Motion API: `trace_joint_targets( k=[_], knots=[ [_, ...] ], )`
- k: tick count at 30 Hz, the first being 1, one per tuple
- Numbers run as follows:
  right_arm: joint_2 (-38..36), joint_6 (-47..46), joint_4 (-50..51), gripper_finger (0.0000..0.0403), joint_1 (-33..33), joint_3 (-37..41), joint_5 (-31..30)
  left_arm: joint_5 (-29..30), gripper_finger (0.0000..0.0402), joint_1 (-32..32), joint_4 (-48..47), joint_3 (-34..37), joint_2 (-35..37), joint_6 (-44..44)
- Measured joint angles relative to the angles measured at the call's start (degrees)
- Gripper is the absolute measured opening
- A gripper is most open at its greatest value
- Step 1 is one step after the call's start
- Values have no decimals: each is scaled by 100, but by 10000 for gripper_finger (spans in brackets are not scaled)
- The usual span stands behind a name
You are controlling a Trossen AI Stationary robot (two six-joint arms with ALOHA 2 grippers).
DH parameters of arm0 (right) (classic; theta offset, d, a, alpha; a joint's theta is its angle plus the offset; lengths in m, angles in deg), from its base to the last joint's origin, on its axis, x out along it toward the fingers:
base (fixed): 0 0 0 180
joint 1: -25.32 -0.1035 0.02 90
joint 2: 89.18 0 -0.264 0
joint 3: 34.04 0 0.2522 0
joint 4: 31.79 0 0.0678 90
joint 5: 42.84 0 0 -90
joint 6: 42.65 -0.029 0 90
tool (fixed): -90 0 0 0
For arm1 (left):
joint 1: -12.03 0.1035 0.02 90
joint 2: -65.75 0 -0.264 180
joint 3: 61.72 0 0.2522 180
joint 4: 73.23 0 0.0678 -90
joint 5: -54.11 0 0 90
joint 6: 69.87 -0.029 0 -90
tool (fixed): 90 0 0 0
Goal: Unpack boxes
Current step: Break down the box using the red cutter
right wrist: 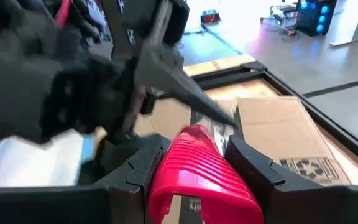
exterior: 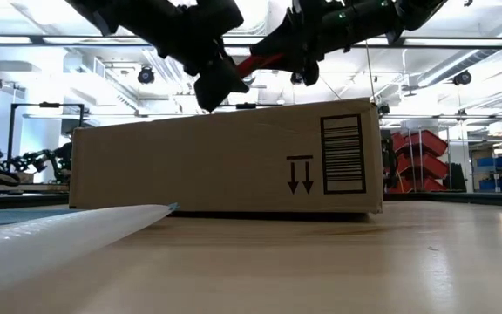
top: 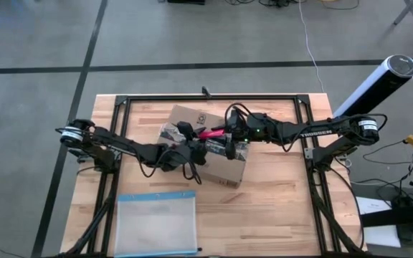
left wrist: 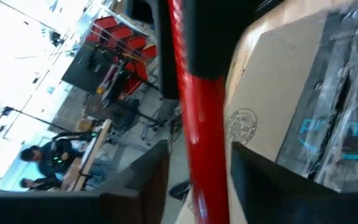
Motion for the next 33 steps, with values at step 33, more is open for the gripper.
trace_joint_targets(
  k=[33],
  knots=[
    [-11,1031,424,127,-162,3,984,-7481,226,1940,-2022,0,1197,2966]
  ],
)
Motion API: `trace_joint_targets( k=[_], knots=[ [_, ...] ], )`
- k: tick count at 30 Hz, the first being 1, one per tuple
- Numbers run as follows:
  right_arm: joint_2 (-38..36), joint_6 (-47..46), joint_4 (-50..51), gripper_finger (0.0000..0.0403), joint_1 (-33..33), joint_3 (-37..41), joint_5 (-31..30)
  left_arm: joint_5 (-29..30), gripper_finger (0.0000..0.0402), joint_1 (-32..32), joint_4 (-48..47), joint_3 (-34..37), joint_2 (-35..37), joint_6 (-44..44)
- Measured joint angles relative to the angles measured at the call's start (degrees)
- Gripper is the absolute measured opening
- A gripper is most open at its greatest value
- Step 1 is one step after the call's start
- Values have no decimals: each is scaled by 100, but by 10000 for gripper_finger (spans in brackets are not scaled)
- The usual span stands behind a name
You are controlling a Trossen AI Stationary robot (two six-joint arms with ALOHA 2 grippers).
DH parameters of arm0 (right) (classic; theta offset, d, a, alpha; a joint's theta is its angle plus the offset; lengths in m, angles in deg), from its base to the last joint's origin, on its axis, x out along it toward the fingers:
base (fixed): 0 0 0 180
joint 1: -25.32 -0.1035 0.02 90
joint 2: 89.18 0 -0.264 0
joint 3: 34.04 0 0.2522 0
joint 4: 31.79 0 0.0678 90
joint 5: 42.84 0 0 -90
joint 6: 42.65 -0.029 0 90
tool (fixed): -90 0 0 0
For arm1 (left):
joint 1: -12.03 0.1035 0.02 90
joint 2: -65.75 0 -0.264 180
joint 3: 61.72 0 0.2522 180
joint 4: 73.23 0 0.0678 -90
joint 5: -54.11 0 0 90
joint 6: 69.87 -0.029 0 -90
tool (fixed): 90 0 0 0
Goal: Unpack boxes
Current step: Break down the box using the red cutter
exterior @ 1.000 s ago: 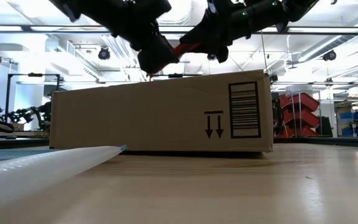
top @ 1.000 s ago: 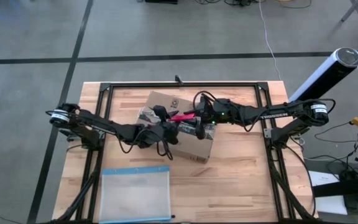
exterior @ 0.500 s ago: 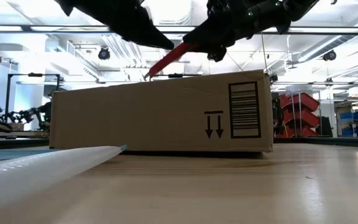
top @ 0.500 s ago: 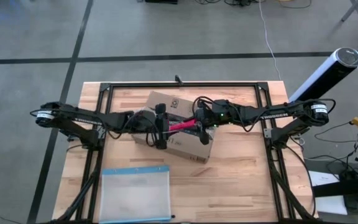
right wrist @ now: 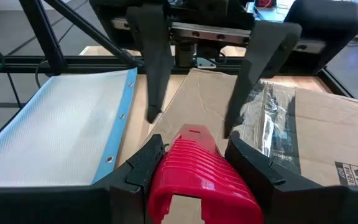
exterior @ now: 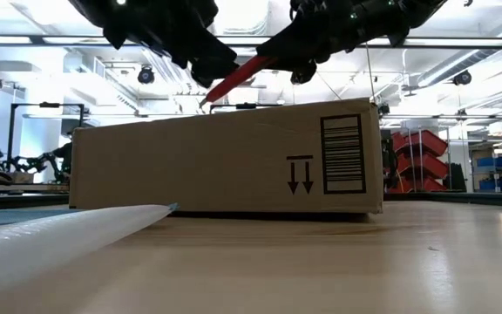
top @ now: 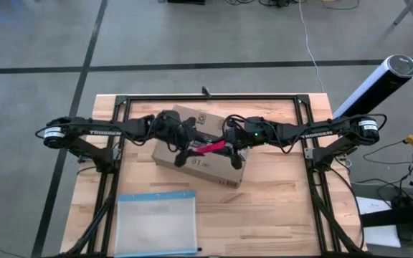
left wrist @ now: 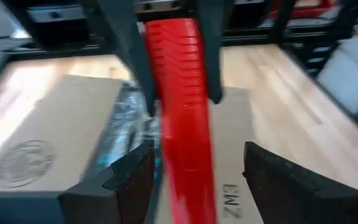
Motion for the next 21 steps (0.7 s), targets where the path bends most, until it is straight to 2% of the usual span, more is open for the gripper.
trace_joint_targets(
  k=[8,21],
  knots=[
    [0,21,-11,127,0,-32,129,-298,232,97,0,0,-2,50],
    [2,113,-14,127,-140,-198,145,-310,212,97,0,0,-4,203]
  ],
)
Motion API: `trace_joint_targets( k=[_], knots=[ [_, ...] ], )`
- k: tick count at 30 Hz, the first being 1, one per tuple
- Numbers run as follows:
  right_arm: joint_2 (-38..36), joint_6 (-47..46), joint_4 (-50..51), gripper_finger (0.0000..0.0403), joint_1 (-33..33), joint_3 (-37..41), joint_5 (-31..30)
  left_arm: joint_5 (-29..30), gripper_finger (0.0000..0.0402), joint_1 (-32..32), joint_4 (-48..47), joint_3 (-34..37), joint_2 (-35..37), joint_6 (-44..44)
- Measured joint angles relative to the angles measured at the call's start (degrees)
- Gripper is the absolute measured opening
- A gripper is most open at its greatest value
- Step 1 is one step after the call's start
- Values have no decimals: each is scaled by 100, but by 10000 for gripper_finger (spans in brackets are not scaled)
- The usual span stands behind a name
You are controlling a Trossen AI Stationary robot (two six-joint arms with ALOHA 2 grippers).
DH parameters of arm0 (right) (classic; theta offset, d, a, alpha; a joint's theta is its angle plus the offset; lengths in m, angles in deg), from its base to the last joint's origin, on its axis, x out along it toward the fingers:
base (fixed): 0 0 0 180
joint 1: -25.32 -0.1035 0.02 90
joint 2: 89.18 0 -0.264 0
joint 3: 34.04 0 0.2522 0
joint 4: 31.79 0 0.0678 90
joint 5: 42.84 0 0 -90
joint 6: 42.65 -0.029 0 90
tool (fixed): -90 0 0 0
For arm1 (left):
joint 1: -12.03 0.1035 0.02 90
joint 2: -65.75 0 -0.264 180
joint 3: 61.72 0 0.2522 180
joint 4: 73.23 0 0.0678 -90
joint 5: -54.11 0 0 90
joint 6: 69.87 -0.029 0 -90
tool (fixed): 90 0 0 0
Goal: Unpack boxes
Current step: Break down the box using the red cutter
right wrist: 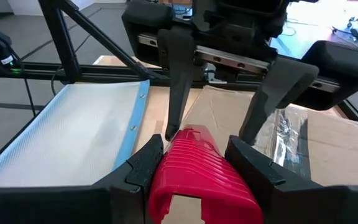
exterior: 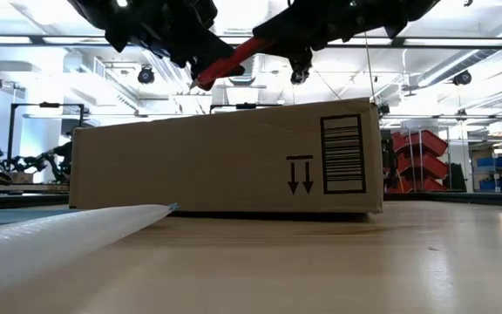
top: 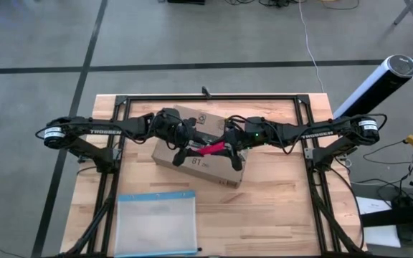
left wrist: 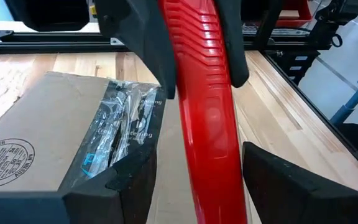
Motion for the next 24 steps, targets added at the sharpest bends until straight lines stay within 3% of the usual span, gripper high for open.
trace_joint_targets(
  k=[8,24],
  knots=[
    [0,-12,-174,127,-16,-3,31,-667,182,-2,252,0,-4,-39],
    [9,11,-243,127,-54,-4,48,-671,45,0,362,0,-17,-48]
  ],
)
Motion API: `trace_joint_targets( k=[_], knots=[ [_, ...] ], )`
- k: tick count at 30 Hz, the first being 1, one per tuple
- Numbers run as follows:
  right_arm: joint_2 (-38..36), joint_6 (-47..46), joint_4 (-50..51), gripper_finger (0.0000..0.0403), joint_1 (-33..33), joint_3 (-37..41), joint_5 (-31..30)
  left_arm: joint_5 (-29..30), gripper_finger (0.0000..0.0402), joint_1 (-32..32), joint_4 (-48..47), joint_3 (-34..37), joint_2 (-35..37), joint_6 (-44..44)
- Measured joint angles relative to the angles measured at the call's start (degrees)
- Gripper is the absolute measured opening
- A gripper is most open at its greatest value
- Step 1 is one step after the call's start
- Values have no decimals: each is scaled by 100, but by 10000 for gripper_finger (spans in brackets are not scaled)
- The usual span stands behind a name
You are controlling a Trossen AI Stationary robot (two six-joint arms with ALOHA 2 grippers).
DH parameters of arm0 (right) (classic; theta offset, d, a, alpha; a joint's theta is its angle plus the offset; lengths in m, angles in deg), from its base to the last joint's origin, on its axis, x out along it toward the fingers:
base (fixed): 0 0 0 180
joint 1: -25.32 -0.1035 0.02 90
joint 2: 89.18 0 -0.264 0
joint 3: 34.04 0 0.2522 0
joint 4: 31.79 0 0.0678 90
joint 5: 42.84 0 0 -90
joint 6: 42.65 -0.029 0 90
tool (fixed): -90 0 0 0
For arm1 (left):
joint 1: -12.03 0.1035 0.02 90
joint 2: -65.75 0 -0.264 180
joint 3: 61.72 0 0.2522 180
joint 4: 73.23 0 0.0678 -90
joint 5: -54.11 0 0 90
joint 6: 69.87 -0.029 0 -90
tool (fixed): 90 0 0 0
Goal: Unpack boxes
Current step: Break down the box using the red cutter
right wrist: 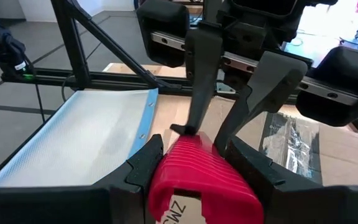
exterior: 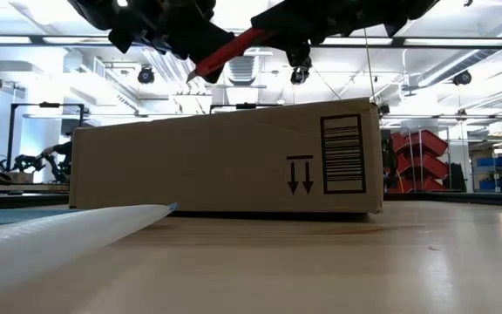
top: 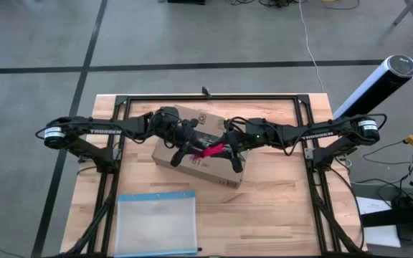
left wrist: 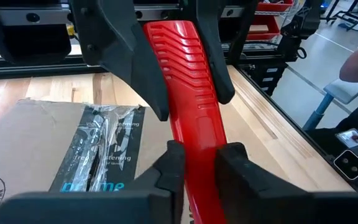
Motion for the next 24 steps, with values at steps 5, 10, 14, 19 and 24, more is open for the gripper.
trace_joint_targets(
  k=[5,10,14,19,24],
  knots=[
    [2,0,-7,127,0,2,-16,-3,4,0,2,0,0,18],
    [2,2,-2,127,0,2,-29,-24,24,0,-4,0,0,74],
    [2,2,-2,127,7,2,-57,-43,72,0,-13,0,0,108],
    [2,2,-33,127,9,2,-75,-42,158,-2,-14,0,-8,160],
    [2,0,-108,127,11,2,-100,-122,239,-13,-30,0,-141,237]
  ],
)
